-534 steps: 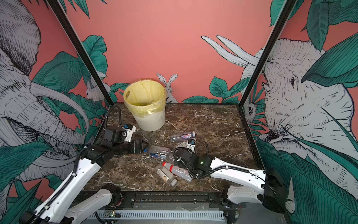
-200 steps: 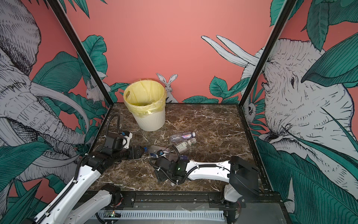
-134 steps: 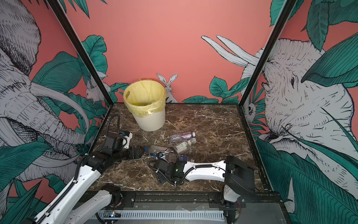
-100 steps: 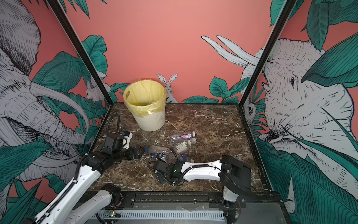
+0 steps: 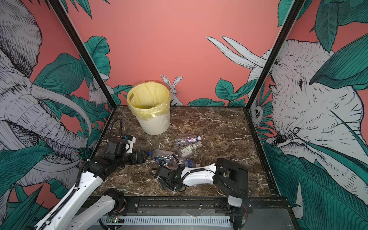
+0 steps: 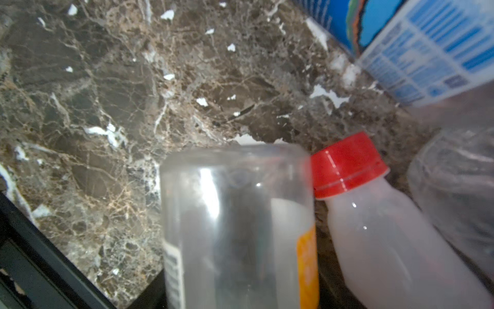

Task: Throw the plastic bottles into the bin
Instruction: 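Close the right gripper around the orange-labeled bottle's body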

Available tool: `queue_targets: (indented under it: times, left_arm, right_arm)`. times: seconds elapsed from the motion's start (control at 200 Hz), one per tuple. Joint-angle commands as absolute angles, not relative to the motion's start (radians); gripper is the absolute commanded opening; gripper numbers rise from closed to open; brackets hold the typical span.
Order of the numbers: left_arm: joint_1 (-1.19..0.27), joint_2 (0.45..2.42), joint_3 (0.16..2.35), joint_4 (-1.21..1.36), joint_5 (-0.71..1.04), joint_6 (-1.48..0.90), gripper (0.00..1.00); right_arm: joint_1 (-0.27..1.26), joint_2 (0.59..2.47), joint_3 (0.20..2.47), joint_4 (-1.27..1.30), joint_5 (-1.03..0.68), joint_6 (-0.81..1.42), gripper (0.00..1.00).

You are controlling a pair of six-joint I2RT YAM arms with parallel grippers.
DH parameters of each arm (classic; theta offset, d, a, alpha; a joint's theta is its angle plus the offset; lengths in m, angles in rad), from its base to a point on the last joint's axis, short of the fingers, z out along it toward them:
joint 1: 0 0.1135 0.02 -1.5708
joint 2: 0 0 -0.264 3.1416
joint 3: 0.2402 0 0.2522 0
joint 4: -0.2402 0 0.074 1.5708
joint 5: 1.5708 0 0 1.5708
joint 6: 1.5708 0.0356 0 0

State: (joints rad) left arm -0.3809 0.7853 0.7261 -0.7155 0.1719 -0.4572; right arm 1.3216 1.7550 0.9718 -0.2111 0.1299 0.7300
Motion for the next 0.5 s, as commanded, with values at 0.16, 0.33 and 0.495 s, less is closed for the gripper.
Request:
queue_targets:
  times: [0.16, 0.33, 0.495]
  left_arm:
    - [-0.383, 0.775, 0.709, -0.703, 0.178, -0.48, 0.99]
    - [-0.383, 0.773, 0.712, -0.706, 0.179, -0.477, 0.99]
    - [-0.383, 0.77, 0.71, -0.704, 0.182, -0.482, 0.99]
  right_arm:
    - [1.33, 1.725, 0.996, -0.183, 0.131, 0.73, 0.55]
    - [1.33, 1.684, 0.995, -0.166, 0.133, 0.738, 0.53]
    - [1.327, 1.64, 0.986, -0.125, 0.126, 0.777, 0.53]
